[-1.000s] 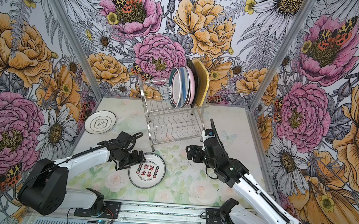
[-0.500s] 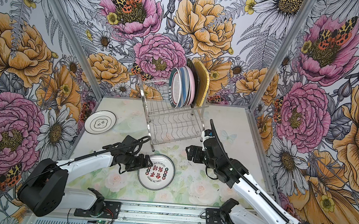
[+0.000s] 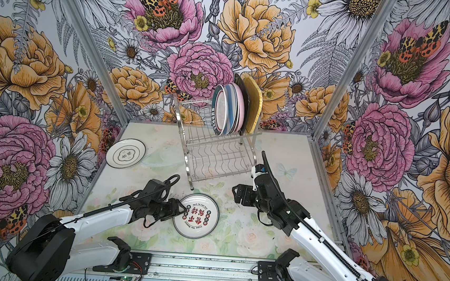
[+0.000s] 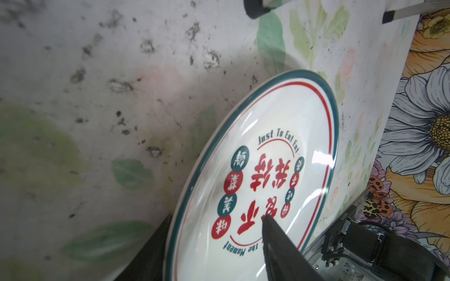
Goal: Load plates into a dish rack
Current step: Move the plate to the bottom-center of the table, then pick up the plate from the bottom-center of the table.
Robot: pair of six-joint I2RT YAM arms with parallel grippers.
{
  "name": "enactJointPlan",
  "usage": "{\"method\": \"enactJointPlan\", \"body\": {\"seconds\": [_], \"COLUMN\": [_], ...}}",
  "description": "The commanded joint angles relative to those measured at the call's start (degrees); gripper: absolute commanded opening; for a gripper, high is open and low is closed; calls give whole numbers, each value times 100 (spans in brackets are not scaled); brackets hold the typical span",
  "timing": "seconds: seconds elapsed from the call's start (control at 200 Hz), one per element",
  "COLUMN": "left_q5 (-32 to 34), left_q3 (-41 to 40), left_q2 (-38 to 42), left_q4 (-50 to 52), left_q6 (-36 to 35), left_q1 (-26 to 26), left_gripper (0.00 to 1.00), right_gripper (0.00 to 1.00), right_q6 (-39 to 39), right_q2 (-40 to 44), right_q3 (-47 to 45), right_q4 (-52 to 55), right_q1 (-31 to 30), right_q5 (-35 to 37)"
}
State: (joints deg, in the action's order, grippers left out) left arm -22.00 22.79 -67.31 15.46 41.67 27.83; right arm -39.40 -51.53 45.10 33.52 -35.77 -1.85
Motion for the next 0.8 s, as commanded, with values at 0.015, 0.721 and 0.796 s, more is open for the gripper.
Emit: {"method": "enactJointPlan", "body": {"seconds": [0.015,0.721,0.796], "left_q5": [-175,-787,-881], "left_q3": [-362,-622,-582], "left_q2": [62,34,179], "left_q4": [-442,-1289,-1316], "left_q6": [307,429,445], "left_q1": [-39,-34,-33], "left_gripper": [51,0,0], "right_gripper": [87,87,88], "right_q6": [73,48,36], "right_q2": [-29,-143,-190], "right_q3": [-18,-254,-337], "right_q4": [-144,-321,-397], "right_q1": [58,124,143], "right_q5": [-83,-267,-351]}}
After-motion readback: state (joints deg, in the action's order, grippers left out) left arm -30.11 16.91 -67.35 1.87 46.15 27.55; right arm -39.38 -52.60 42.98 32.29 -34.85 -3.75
